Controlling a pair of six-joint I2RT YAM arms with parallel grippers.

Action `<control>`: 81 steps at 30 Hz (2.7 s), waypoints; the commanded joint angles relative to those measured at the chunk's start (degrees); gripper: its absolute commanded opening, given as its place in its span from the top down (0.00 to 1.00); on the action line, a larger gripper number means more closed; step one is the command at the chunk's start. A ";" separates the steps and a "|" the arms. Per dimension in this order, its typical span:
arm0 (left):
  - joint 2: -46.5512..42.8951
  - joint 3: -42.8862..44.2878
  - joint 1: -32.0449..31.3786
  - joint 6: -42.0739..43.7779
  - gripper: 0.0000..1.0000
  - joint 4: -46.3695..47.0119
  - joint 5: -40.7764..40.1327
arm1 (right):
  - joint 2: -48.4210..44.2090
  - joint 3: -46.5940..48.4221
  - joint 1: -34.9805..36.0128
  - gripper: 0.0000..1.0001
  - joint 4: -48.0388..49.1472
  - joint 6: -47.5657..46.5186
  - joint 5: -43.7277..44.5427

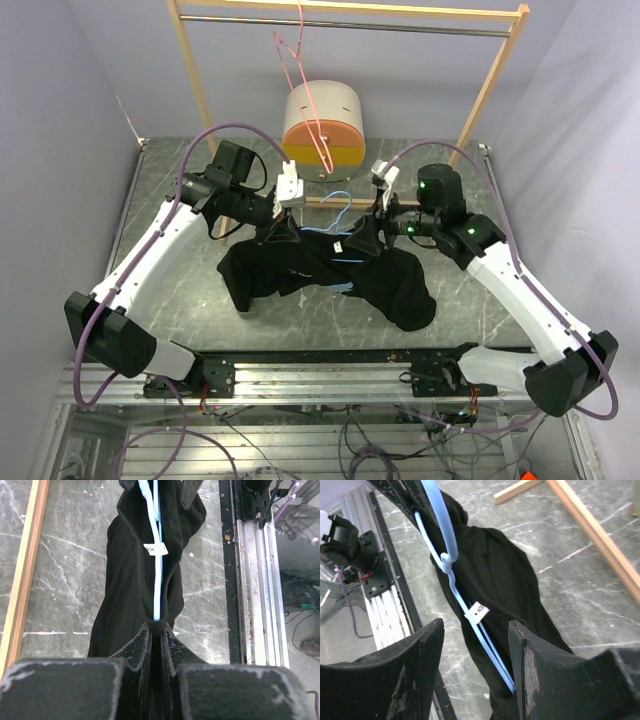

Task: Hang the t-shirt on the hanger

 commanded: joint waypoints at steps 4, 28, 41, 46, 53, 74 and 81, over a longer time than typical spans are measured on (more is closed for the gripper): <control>0.54 2.78 2.03 -0.88 0.93 0.10 7.40 | -2.75 4.50 -3.75 0.47 -4.67 -4.07 0.95; 2.65 5.91 2.75 -4.94 0.93 0.81 13.52 | 10.67 8.33 -3.54 0.69 6.82 -3.25 -16.64; 1.81 3.04 3.08 -10.91 0.93 7.58 12.92 | 9.27 4.17 -3.61 1.00 10.87 0.43 -23.50; 0.98 0.53 3.32 -15.53 0.80 13.15 9.94 | 4.44 2.80 -5.03 1.00 13.88 3.47 -20.56; 0.88 0.14 3.60 -17.37 0.55 15.87 5.37 | 0.25 7.36 -6.97 1.00 7.53 1.40 -13.31; 0.97 2.10 6.87 -22.87 0.50 22.18 3.60 | -2.45 24.26 -9.93 1.00 -11.51 -4.00 -2.77; 0.53 3.66 10.23 -26.63 0.45 25.83 5.33 | -4.87 26.77 -10.13 1.00 -14.44 -4.19 3.11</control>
